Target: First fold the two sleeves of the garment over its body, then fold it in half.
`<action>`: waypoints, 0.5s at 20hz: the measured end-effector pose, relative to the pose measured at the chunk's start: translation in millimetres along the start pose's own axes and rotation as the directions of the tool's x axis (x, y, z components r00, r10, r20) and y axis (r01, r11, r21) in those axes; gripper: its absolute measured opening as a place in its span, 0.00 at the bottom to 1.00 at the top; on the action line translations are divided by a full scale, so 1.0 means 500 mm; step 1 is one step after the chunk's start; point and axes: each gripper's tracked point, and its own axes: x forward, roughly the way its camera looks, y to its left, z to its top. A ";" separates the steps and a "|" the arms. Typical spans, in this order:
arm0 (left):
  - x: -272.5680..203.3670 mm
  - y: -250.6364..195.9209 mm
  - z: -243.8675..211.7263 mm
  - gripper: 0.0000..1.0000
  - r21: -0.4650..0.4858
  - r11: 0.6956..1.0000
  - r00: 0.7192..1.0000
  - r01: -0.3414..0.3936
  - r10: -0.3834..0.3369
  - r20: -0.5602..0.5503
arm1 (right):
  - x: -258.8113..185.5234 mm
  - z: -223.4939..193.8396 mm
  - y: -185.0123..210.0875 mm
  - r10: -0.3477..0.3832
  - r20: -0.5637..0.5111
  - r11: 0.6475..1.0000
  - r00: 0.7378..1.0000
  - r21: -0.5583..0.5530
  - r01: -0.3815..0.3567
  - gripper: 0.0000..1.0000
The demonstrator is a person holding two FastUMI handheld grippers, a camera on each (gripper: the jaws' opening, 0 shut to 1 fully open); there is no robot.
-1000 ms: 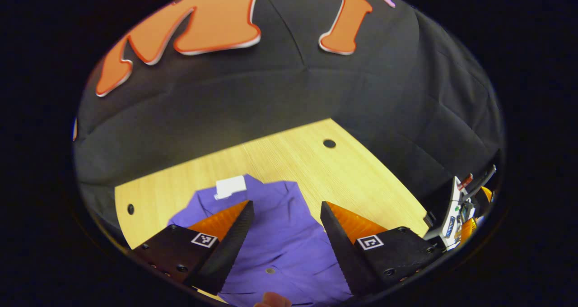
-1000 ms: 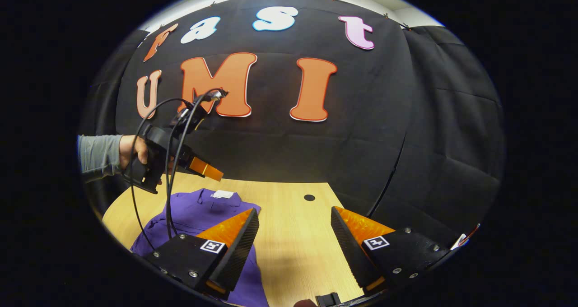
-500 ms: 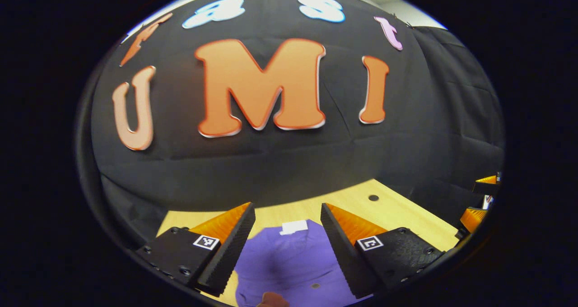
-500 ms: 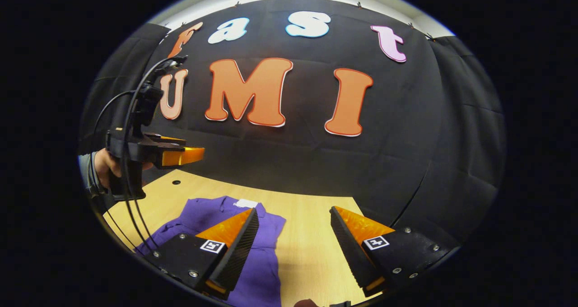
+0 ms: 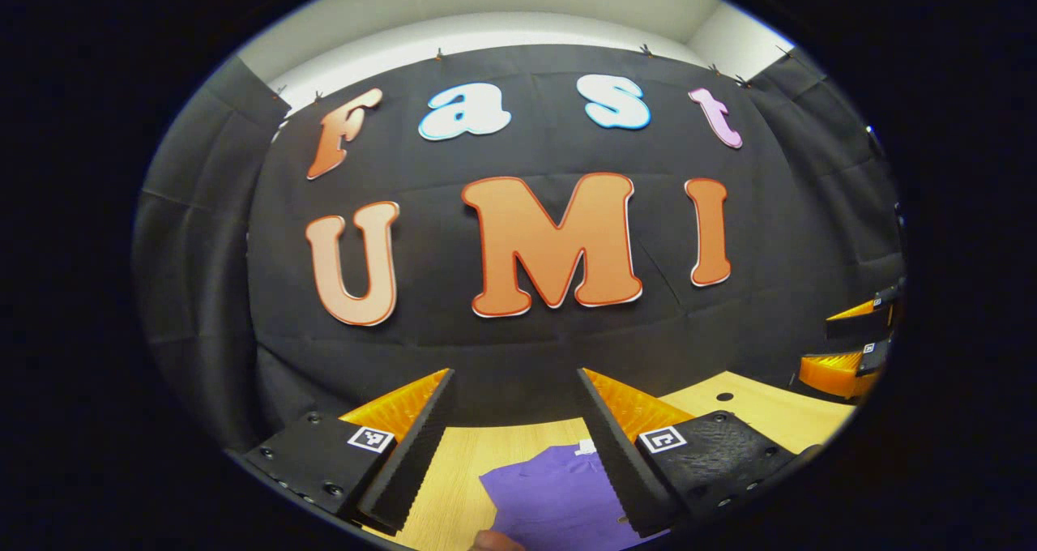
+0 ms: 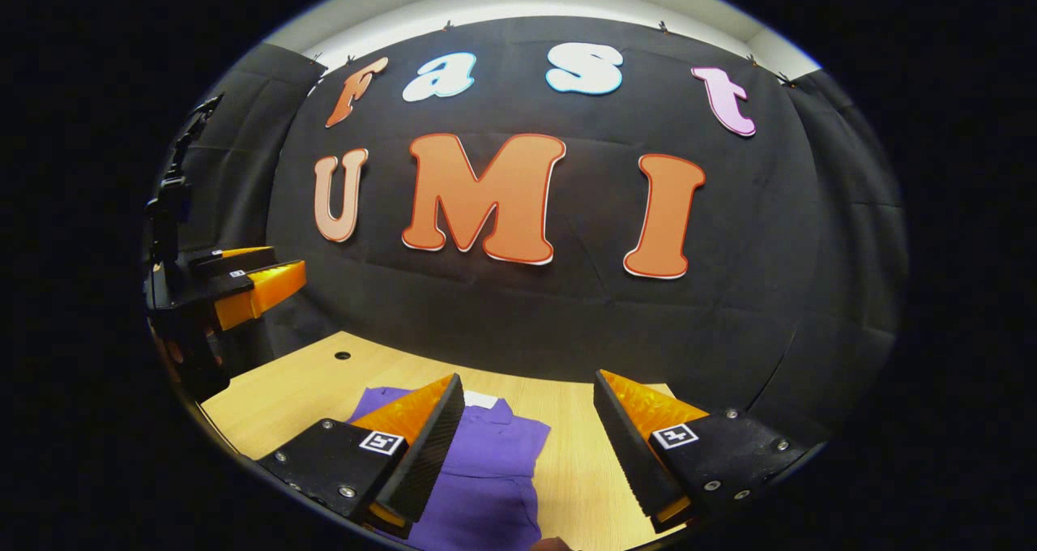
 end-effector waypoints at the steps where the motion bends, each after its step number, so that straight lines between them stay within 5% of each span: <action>1: -0.016 0.010 0.003 0.94 -0.008 1.000 1.000 -0.007 0.007 0.005 | -0.001 0.008 0.015 0.021 0.014 1.000 1.000 -0.001 -0.021 0.95; 6: -0.090 0.078 0.028 0.92 -0.017 0.995 0.993 -0.103 0.103 0.048 | -0.007 0.018 0.041 0.023 0.044 1.000 0.999 -0.002 -0.023 0.95; 10: -0.110 0.094 -0.022 0.92 -0.026 0.993 0.993 -0.114 0.114 -0.013 | -0.020 -0.043 0.052 0.041 -0.046 0.999 0.998 -0.010 -0.041 0.95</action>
